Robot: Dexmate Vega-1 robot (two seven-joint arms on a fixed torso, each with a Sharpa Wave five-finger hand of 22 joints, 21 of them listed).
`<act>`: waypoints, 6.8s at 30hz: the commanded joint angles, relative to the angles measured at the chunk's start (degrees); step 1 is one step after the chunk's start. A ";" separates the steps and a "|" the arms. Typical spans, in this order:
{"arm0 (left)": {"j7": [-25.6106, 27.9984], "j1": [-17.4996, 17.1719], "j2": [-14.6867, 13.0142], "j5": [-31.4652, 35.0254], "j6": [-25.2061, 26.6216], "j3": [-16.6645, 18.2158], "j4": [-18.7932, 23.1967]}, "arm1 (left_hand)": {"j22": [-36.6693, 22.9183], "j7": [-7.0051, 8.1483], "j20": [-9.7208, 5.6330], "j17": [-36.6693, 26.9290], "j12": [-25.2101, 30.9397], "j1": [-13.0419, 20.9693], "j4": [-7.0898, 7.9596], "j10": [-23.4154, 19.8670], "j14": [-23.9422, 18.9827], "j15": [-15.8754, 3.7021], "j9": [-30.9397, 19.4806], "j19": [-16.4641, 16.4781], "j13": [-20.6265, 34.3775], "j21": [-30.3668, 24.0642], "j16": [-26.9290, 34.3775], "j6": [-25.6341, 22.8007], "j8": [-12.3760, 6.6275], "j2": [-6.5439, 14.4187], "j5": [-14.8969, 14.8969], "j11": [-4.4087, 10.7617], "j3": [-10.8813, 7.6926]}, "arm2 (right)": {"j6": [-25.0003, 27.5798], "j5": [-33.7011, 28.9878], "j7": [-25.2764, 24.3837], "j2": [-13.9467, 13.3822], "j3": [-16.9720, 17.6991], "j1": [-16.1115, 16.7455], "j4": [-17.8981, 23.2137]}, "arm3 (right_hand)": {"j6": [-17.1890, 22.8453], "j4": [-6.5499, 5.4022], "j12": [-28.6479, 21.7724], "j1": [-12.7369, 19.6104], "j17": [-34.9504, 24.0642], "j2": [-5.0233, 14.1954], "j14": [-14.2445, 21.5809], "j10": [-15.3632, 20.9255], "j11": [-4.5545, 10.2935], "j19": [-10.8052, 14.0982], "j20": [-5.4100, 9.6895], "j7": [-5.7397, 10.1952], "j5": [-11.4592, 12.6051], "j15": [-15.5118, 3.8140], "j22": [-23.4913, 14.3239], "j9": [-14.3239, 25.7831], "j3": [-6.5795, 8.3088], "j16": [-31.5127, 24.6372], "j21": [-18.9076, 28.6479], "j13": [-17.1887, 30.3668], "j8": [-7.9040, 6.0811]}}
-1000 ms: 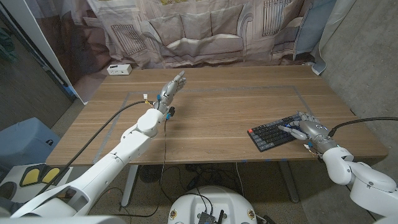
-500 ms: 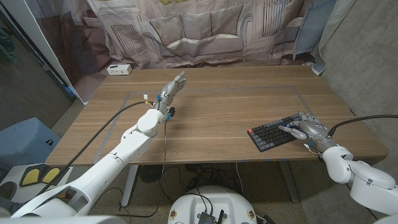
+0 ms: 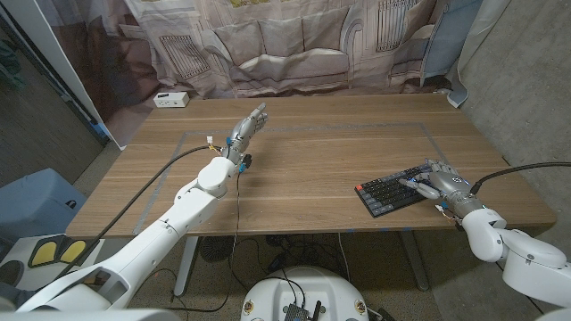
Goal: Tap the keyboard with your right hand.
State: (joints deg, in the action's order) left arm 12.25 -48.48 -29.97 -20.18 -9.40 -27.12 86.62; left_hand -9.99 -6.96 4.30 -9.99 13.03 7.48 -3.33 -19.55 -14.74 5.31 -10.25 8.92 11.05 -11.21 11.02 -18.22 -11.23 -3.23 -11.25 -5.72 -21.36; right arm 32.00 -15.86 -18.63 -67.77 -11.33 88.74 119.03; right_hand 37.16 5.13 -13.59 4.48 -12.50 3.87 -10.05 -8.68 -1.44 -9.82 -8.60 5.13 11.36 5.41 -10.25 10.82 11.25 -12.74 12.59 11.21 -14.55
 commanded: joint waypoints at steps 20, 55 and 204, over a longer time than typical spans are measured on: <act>-0.26 0.07 0.15 -0.28 -0.55 0.00 -0.57 | -0.19 0.11 -0.09 -0.29 -0.35 0.05 -0.54 -0.37 -0.69 -0.18 -0.15 0.30 0.23 -0.02 -0.13 -0.61 0.18 0.71 0.16 -0.10 -0.08 | -0.17 2.13 -4.86 -1.99 -0.34 0.29 0.59 | 0.64 0.21 -0.41 0.75 -0.08 0.11 -6.52 1.00 0.33 -2.21 -0.01 0.93 0.38 -0.48 -0.22 0.07 0.65 -0.41 0.25 -0.06 0.38; -0.58 0.43 0.51 -0.37 -1.12 -0.15 -1.19 | -0.19 0.16 -0.10 -0.30 -0.46 0.07 -0.76 -0.51 -0.72 -0.11 -0.15 0.31 0.24 -0.02 -0.15 -0.63 0.25 0.88 0.17 -0.09 0.01 | -1.89 0.91 -8.35 -0.82 3.03 3.39 0.94 | -3.49 0.99 -0.38 1.78 0.18 0.09 -3.74 3.40 -0.08 0.63 -0.29 0.24 0.46 -0.20 -0.17 0.14 1.30 -0.59 0.64 -0.09 3.24; -4.35 -3.11 -0.48 -4.89 -9.96 3.95 -2.85 | -0.19 0.30 -0.01 -0.28 -0.69 0.40 -1.60 -0.94 -0.94 -0.32 -0.16 0.24 0.27 -0.01 -0.18 -0.99 0.28 1.99 0.29 0.01 0.04 | -50.87 34.49 6.67 26.95 -2.67 -21.88 -23.70 | -27.63 3.26 -0.69 8.57 1.11 -2.15 14.75 17.33 -4.26 28.69 10.43 -8.91 0.16 -3.00 0.63 0.33 3.95 -0.96 0.82 -0.13 0.86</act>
State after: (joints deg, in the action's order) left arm 8.46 -51.41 -30.25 -24.49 -19.01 -23.48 83.86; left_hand -9.99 -6.76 4.30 -9.99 12.53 7.78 -4.58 -20.18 -15.04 5.01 -10.25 8.91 11.05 -11.21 11.02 -18.84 -11.03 -1.72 -11.00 -5.73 -21.03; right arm -15.27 11.85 -16.59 -42.54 -13.34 69.01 98.06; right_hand 8.66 8.61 -14.00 12.48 -11.33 2.04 3.90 7.90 -5.74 18.14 1.95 -3.72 11.70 2.35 -9.61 11.07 15.20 -13.36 13.74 10.94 -13.44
